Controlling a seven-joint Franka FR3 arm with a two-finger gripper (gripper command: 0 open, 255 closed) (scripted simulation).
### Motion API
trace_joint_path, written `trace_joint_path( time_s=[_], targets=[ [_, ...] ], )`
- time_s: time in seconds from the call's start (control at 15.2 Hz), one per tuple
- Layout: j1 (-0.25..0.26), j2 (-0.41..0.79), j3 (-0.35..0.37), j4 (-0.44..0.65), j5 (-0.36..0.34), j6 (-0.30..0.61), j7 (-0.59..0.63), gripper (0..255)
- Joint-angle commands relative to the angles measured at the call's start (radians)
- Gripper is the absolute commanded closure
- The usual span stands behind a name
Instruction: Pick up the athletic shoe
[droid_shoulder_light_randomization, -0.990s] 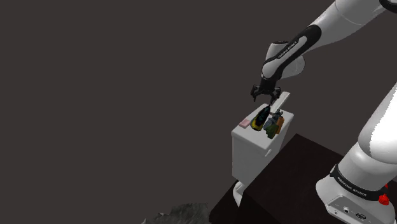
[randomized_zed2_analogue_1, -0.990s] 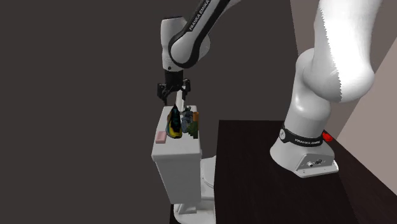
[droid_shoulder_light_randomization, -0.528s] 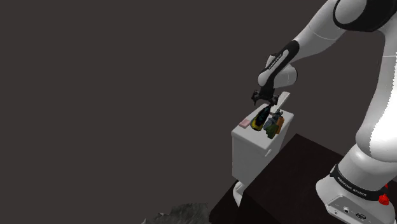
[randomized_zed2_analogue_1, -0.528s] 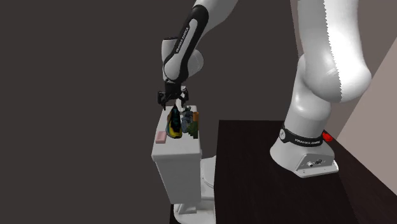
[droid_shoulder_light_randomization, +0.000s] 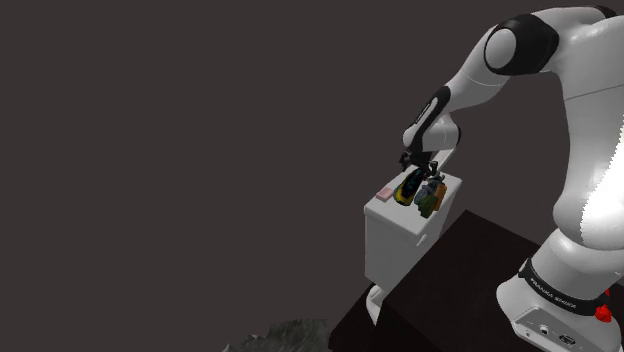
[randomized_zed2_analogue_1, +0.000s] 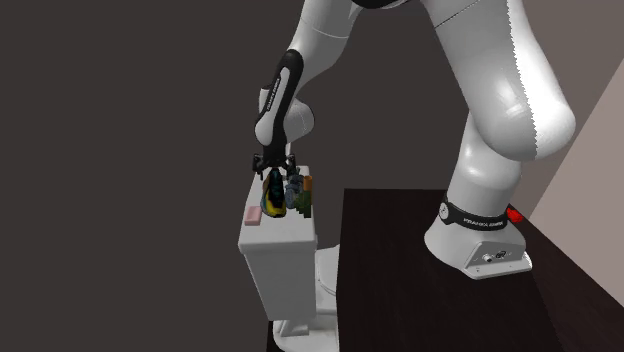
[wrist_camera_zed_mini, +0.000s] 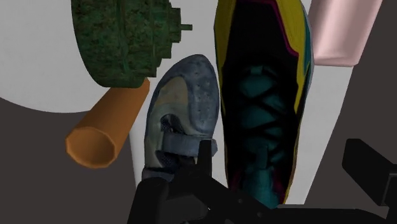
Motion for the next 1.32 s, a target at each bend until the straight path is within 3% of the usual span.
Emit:
trace_joint_path(
  time_s=[0.0,0.46,0.53,1.25],
  targets=[
    [-0.009,0.034,0.008,0.017,0.010,0.018,0.003,0],
    [-0.027,0.107,0.029,0.047,0.021,0.063,-0.003,0],
    [-0.027,0.105,0.029,0.044,0.021,0.064,-0.004,255],
    [-0.021,0.081,0.021,0.036,0.018,0.047,-0.001,255]
  ],
)
